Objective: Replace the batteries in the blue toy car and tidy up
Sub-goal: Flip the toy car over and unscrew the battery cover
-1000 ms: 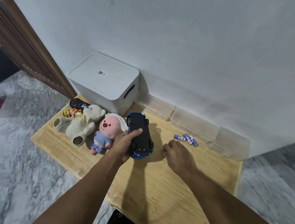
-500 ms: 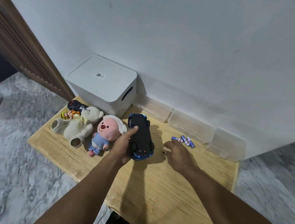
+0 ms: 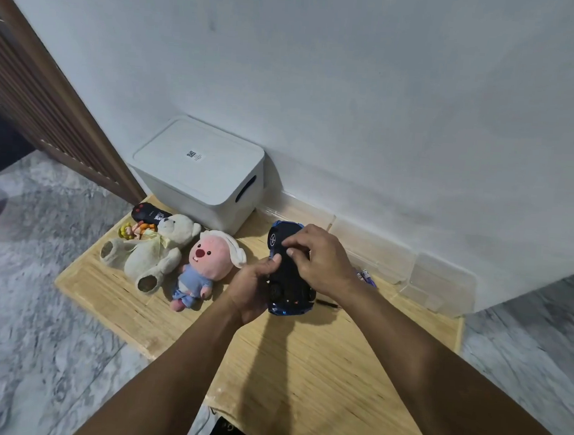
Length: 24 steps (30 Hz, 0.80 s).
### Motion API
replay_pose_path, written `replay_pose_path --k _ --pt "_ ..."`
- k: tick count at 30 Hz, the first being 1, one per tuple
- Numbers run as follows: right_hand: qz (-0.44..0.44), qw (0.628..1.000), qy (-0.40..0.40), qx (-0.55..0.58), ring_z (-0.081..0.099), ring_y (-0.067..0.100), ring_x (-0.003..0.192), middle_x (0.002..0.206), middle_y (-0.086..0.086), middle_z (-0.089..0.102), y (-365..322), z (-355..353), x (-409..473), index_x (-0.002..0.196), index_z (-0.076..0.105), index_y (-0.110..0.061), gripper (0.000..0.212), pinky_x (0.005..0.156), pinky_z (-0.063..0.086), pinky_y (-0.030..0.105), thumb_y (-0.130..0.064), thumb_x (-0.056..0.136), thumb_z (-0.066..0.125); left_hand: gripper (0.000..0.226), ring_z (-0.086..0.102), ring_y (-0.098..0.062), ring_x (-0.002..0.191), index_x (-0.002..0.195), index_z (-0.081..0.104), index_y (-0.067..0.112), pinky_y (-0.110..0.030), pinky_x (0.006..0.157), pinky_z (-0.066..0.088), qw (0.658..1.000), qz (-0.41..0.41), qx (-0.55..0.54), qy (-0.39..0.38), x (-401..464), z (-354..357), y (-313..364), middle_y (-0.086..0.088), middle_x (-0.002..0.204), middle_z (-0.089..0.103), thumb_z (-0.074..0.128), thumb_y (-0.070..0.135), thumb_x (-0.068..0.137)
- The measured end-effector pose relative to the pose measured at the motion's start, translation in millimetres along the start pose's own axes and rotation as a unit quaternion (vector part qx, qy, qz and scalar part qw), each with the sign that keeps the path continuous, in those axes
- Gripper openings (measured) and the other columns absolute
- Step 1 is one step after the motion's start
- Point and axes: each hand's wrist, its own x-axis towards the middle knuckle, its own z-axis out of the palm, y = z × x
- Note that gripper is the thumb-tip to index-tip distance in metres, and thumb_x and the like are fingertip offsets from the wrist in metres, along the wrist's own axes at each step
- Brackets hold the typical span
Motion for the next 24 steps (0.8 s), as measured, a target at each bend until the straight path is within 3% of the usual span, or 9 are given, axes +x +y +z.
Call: replay_pose_path --k 9,15,20,24 --pt "0.058 0.997 -0.037 0.041 0.059 0.016 0.086 0.095 -0.002 0.063 -8 -6 5 0.094 0.069 -0.019 0.013 0.083 0.05 0.034 -0.01 0.084 0.069 0.056 0.064 -0.031 0.109 0.134 0.052 0.001 -0.038 0.082 0.056 0.999 0.025 0.016 -0.022 0 -2 3 -0.019 0.123 0.062 0.057 0.033 0.089" --pt "0.084 0.991 -0.093 0.045 0.051 0.012 0.078 0.081 -0.011 0.053 -9 -17 12 0.088 0.058 -0.021 0.016 0.077 0.046 0.03 -0.007 0.086 0.064 0.052 0.065 -0.032 0.107 0.132 0.054 0.001 -0.038 0.077 0.058 1.0 0.027 -0.002 -0.003 1 0 0 -0.021 0.125 0.06 0.054 0.033 0.091" --pt "0.07 0.991 -0.102 0.042 0.051 0.015 0.088 0.1 0.0 0.061 -8 -18 12 0.089 0.058 -0.024 0.015 0.078 0.044 0.03 -0.01 0.087 0.064 0.043 0.067 -0.03 0.104 0.121 0.062 0.007 -0.039 0.079 0.057 1.0 0.015 -0.014 0.011 3 -5 -1 -0.019 0.121 0.065 0.051 0.036 0.092" --pt "0.073 0.991 -0.098 0.059 0.054 0.013 0.083 0.093 -0.001 0.063 -4 -19 10 0.089 0.059 -0.027 0.021 0.072 0.041 0.023 -0.008 0.084 0.066 0.053 0.063 -0.035 0.113 0.13 0.056 0.004 -0.042 0.082 0.056 1.0 0.008 -0.014 0.015 5 -4 -1 -0.021 0.128 0.062 0.054 0.038 0.09"
